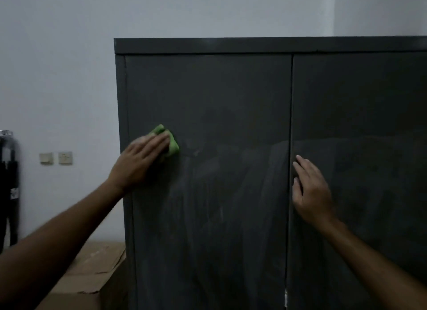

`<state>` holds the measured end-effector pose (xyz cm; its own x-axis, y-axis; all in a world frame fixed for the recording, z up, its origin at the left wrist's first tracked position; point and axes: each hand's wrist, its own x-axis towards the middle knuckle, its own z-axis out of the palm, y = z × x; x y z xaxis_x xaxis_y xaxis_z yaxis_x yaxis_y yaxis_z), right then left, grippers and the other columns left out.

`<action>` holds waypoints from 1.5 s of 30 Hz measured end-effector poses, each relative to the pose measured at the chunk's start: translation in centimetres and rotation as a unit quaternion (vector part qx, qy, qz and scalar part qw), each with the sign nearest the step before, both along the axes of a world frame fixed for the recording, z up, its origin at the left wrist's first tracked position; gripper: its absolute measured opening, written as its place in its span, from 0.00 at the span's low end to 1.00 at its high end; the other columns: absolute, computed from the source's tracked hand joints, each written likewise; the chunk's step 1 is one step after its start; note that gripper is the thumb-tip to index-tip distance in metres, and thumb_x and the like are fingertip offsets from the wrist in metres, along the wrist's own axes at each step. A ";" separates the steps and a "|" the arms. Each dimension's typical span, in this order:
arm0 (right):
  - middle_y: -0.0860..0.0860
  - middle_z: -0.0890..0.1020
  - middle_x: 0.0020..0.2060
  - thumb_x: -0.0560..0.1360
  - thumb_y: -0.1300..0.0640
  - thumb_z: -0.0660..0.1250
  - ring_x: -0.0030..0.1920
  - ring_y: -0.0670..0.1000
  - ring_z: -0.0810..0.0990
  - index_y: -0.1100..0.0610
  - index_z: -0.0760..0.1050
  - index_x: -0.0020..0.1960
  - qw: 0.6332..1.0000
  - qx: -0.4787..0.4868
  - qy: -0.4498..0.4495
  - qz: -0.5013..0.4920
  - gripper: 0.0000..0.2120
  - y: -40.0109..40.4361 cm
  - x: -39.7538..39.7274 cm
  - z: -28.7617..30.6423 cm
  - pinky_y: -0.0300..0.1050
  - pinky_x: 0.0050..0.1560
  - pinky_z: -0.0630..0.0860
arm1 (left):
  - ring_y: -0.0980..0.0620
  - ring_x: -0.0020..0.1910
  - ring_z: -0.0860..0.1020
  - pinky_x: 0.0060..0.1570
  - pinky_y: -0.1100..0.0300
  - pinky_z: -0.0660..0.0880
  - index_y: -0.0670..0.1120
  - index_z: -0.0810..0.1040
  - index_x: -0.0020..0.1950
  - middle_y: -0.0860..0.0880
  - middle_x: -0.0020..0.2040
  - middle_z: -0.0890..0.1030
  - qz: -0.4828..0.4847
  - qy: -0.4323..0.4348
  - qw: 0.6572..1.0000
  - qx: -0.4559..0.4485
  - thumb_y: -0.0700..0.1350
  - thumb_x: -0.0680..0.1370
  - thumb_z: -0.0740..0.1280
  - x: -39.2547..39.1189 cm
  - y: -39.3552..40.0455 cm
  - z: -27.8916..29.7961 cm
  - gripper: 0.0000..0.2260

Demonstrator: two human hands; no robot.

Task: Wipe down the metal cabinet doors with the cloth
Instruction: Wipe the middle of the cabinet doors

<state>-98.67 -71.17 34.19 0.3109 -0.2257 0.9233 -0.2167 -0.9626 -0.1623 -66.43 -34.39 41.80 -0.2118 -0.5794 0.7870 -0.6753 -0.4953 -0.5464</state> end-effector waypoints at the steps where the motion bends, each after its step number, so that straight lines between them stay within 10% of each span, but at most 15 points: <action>1: 0.61 0.71 0.74 0.76 0.71 0.67 0.75 0.62 0.68 0.67 0.72 0.72 1.000 0.003 -0.003 -0.004 0.24 -0.3 -0.3 0.1 0.64 0.72 0.69 | 0.38 0.80 0.64 0.76 0.40 0.65 0.45 0.59 0.84 0.42 0.83 0.63 -0.011 0.053 0.995 -0.081 0.46 0.82 0.63 -1.0 -1.2 0.4 0.30; 4: 0.60 0.70 0.76 0.77 0.70 0.67 0.77 0.61 0.66 0.67 0.72 0.73 1.000 0.018 -0.004 -0.019 0.24 -0.9 -0.9 0.0 0.64 0.73 0.68 | 0.36 0.80 0.64 0.78 0.40 0.63 0.42 0.64 0.83 0.42 0.82 0.64 -0.054 0.117 0.977 -0.172 0.47 0.84 0.61 -5.1 -6.1 -1.1 0.26; 9: 0.60 0.67 0.78 0.79 0.66 0.66 0.78 0.60 0.63 0.65 0.71 0.74 0.999 0.018 0.025 -0.044 0.23 -1.8 -2.0 -0.2 0.64 0.74 0.66 | 0.40 0.80 0.64 0.79 0.42 0.62 0.46 0.61 0.83 0.45 0.83 0.63 -0.022 -0.097 0.987 0.128 0.49 0.83 0.57 -4.8 -5.9 -2.4 0.28; 15: 0.58 0.65 0.79 0.80 0.64 0.65 0.79 0.58 0.62 0.63 0.70 0.74 0.997 0.020 0.039 -0.056 0.23 -2.9 -3.1 -0.4 0.61 0.75 0.64 | 0.39 0.82 0.60 0.80 0.38 0.60 0.42 0.63 0.83 0.44 0.84 0.61 -0.076 0.146 0.970 -0.179 0.46 0.84 0.62 -9.2 -11.0 -0.8 0.27; 20: 0.59 0.65 0.78 0.78 0.64 0.67 0.78 0.59 0.63 0.64 0.71 0.74 0.996 -0.014 0.069 -0.061 0.24 -4.3 -4.3 -0.7 0.60 0.74 0.65 | 0.41 0.82 0.61 0.80 0.43 0.63 0.45 0.62 0.83 0.47 0.84 0.62 -0.051 -0.113 0.977 0.171 0.49 0.85 0.56 -8.7 -12.1 -2.2 0.26; 26: 0.59 0.60 0.81 0.79 0.58 0.68 0.80 0.60 0.60 0.62 0.68 0.77 0.989 -0.061 0.110 -0.083 0.28 -5.4 -4.6 -1.2 0.62 0.75 0.65 | 0.42 0.83 0.60 0.81 0.42 0.59 0.45 0.62 0.84 0.46 0.84 0.61 -0.074 0.096 0.986 -0.117 0.51 0.87 0.57 -12.0 -16.2 -0.4 0.25; 32: 0.58 0.57 0.82 0.81 0.52 0.66 0.80 0.60 0.59 0.60 0.65 0.79 0.981 -0.112 0.125 -0.102 0.29 -7.5 -4.4 -2.0 0.62 0.75 0.65 | 0.44 0.84 0.57 0.82 0.45 0.57 0.48 0.56 0.86 0.49 0.86 0.56 -0.051 -0.123 0.974 0.184 0.49 0.85 0.61 -11.6 -17.4 -1.5 0.30; 38: 0.57 0.51 0.83 0.83 0.45 0.56 0.82 0.57 0.52 0.57 0.58 0.82 0.970 -0.165 0.121 -0.133 0.31 -9.4 -3.9 -2.9 0.60 0.78 0.60 | 0.43 0.84 0.56 0.82 0.42 0.56 0.45 0.61 0.84 0.46 0.85 0.60 -0.081 0.088 0.990 -0.072 0.51 0.87 0.58 -16.1 -21.6 -0.9 0.26; 42: 0.57 0.50 0.83 0.84 0.45 0.53 0.83 0.57 0.50 0.57 0.56 0.83 0.966 -0.187 0.111 -0.141 0.31 -10.3 -3.4 -3.4 0.61 0.79 0.58 | 0.44 0.85 0.52 0.83 0.47 0.45 0.48 0.52 0.86 0.48 0.86 0.53 -0.052 -0.126 0.969 0.207 0.51 0.84 0.57 -14.7 -21.8 -1.2 0.31; 45: 0.58 0.51 0.83 0.84 0.45 0.53 0.83 0.58 0.51 0.58 0.55 0.83 0.964 -0.202 0.097 -0.146 0.31 -10.9 -3.0 -3.7 0.62 0.78 0.59 | 0.48 0.85 0.51 0.84 0.49 0.46 0.50 0.53 0.86 0.50 0.86 0.53 -0.074 -0.090 0.979 0.168 0.51 0.86 0.56 -14.0 -21.9 1.8 0.29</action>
<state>-101.72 -82.10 30.46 0.4637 0.0362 0.8853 -0.4767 -0.8320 0.2837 -80.39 -56.34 43.62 -0.4302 -0.7524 0.4988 -0.6037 -0.1710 -0.7786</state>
